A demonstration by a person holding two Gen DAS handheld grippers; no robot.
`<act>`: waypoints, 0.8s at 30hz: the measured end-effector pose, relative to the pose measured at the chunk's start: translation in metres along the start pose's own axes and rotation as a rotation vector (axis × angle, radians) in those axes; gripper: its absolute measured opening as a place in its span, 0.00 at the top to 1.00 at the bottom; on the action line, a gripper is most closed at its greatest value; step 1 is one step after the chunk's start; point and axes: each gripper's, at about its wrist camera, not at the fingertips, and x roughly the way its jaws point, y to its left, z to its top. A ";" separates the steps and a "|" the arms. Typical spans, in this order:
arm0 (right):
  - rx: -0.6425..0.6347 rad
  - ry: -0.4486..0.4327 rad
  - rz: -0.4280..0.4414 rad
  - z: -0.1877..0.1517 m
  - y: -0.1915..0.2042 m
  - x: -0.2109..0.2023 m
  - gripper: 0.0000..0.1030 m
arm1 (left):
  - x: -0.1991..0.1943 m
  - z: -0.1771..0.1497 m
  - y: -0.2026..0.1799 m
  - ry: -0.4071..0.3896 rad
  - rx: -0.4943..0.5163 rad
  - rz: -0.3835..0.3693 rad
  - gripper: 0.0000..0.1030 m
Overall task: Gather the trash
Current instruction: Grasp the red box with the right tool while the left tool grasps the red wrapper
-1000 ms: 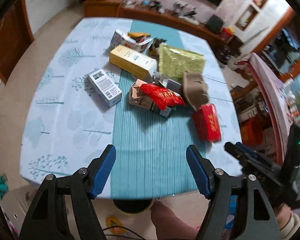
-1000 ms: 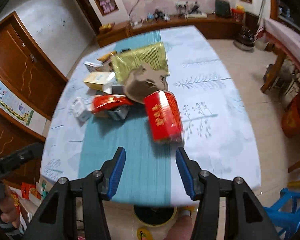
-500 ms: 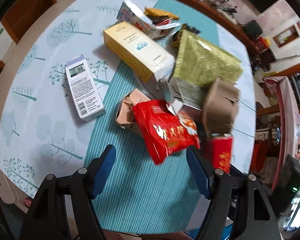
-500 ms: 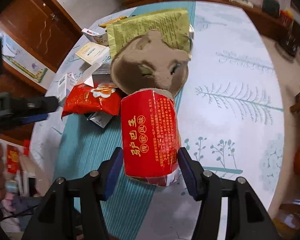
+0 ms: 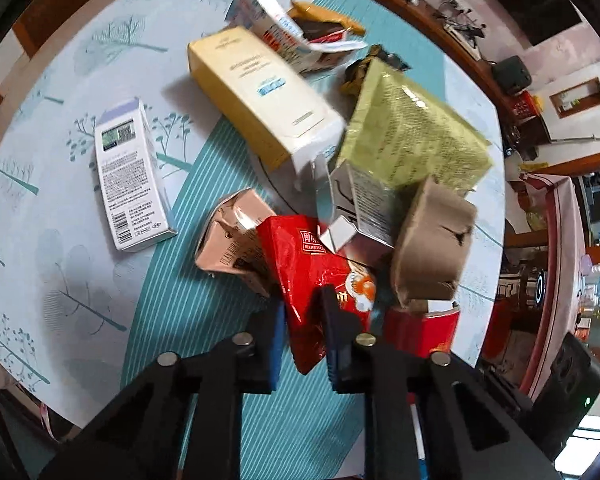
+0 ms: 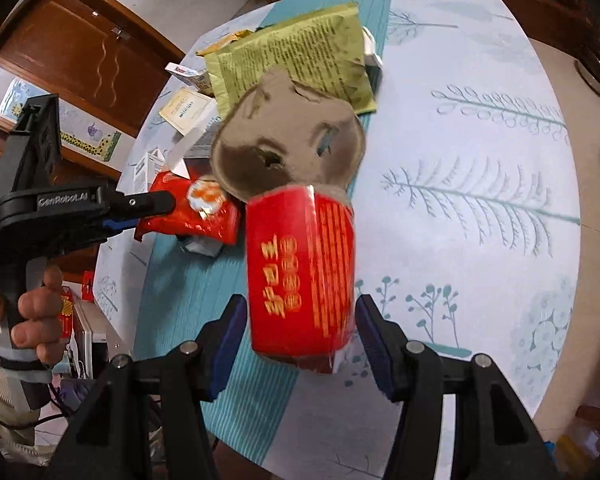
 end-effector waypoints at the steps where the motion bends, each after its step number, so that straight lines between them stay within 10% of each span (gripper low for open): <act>1: -0.008 0.001 -0.006 0.002 0.001 0.000 0.45 | -0.003 -0.002 -0.002 -0.006 0.011 0.001 0.89; 24: 0.027 0.043 0.001 -0.014 0.024 0.023 0.54 | -0.113 -0.047 0.010 -0.162 0.231 0.032 0.93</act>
